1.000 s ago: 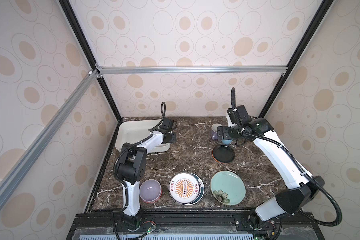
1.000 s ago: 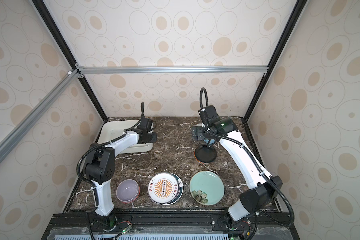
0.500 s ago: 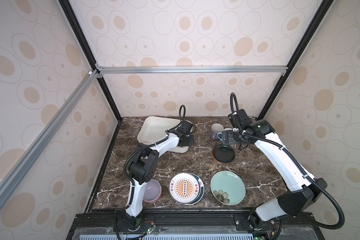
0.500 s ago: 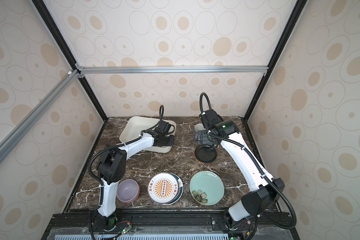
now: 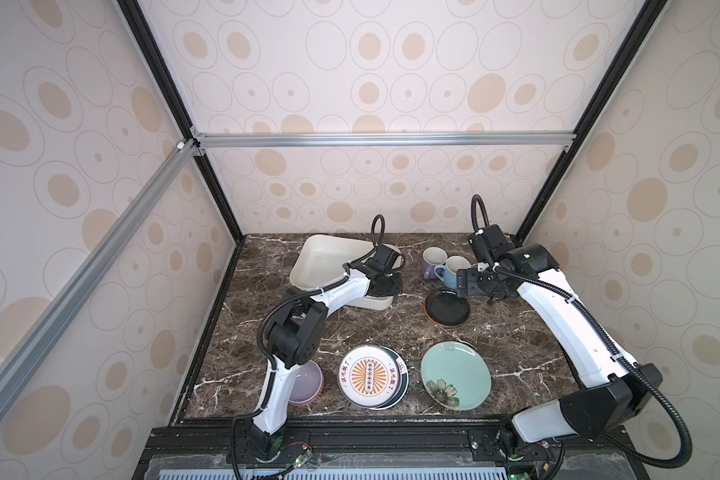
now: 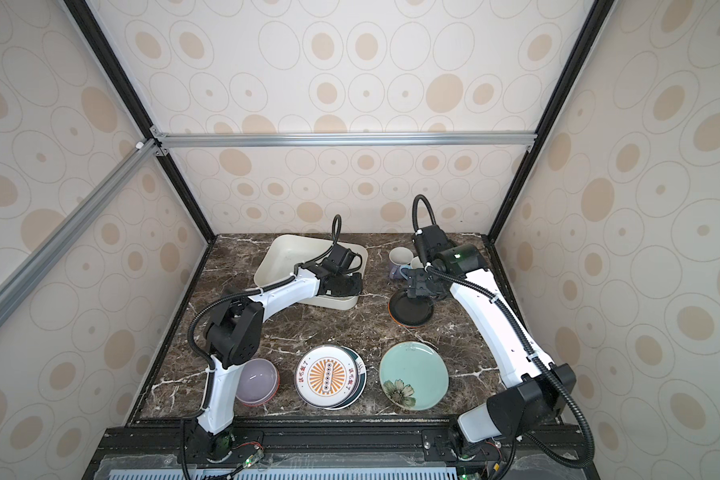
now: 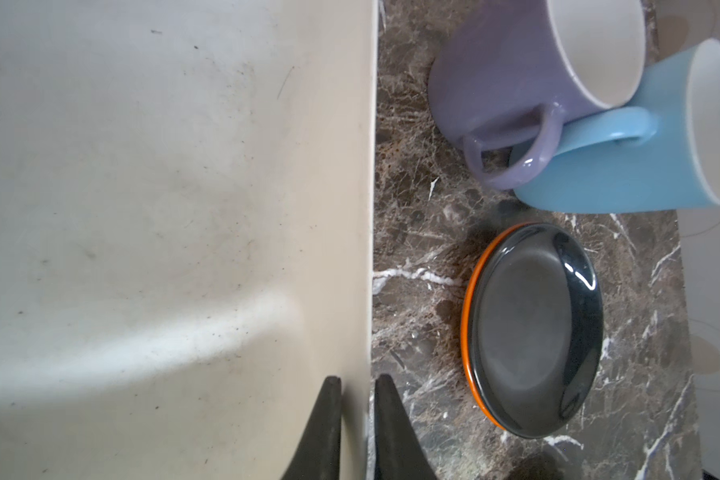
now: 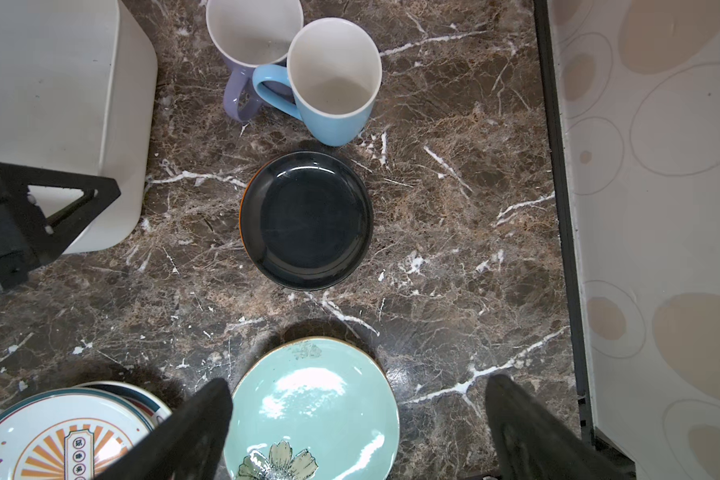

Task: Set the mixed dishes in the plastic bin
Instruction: 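Grip the white bin's rim with the left gripper and drag it toward the table center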

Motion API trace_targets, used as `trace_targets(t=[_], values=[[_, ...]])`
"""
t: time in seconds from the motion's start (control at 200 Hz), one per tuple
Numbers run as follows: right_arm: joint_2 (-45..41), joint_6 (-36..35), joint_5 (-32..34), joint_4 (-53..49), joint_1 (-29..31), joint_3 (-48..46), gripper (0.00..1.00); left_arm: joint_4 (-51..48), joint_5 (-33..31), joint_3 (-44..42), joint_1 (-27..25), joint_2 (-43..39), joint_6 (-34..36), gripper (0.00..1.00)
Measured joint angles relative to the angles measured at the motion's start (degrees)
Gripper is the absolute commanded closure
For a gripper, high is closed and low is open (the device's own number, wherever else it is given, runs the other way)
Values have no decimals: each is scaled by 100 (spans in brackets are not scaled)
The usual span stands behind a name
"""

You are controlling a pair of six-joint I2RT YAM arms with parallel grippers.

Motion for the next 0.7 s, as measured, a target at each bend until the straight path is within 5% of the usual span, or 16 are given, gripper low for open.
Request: trace_targets(t=[0.06, 0.32, 0.52, 0.7], values=[[0, -7, -59, -9, 0, 2, 1, -111, -52, 109, 0, 0, 39, 55], [94, -52, -308, -61, 0, 278, 6, -734, -339, 483, 385, -627, 579, 33], [271, -107, -551, -35, 0, 457, 7, -905, -817, 192, 1899, -1637, 1486, 24], [431, -138, -774, -31, 0, 673, 9, -1298, -1598, 177, 3005, -1556, 2568, 22]])
